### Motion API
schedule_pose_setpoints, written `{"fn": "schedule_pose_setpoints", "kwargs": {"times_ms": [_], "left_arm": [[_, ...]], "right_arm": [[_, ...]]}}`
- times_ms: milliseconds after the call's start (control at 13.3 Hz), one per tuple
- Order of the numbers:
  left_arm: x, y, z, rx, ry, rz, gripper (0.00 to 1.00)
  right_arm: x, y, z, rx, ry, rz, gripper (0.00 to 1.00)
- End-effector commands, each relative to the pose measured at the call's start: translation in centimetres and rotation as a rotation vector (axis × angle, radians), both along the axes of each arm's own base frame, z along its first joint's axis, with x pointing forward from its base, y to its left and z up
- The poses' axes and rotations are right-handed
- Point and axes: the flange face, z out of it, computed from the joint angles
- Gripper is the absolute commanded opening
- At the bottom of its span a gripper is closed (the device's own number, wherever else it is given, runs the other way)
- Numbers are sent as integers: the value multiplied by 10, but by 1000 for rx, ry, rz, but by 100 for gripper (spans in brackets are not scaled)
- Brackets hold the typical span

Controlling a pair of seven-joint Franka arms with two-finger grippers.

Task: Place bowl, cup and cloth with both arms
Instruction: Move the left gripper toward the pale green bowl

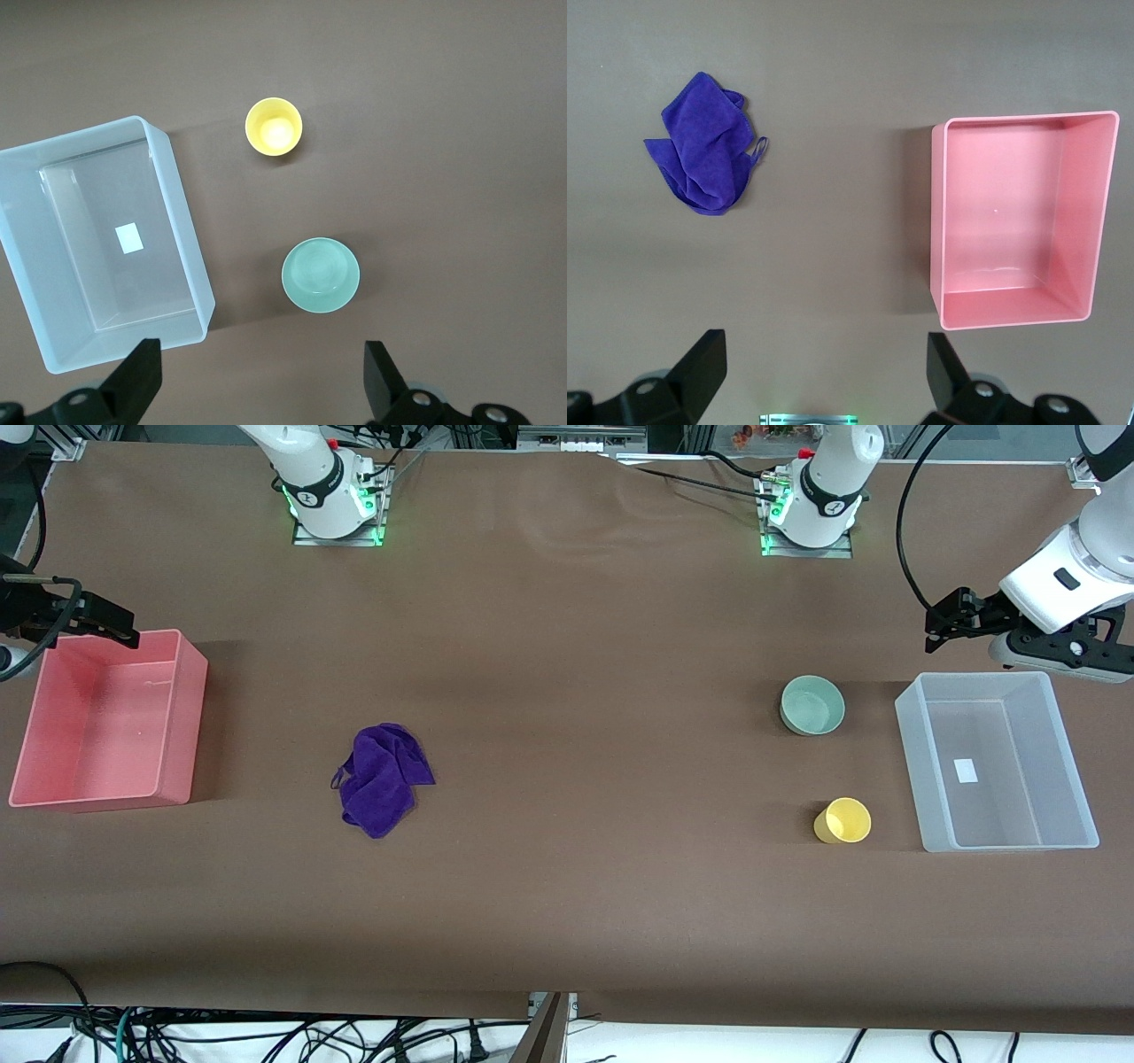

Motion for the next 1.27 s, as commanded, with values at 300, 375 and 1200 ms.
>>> {"fn": "schedule_pose_setpoints", "kwargs": {"times_ms": [300,375,1200], "left_arm": [[-3,3,4,-15,-8,7,100],[-1,5,2,-18,-2,12,100],[14,8,-174,-18,107,-80,100]], "right_arm": [[1,-2,6,-2,4,14,100],[1,-2,6,-2,4,14,100],[2,-3,7,-2,-1,12,100]]}}
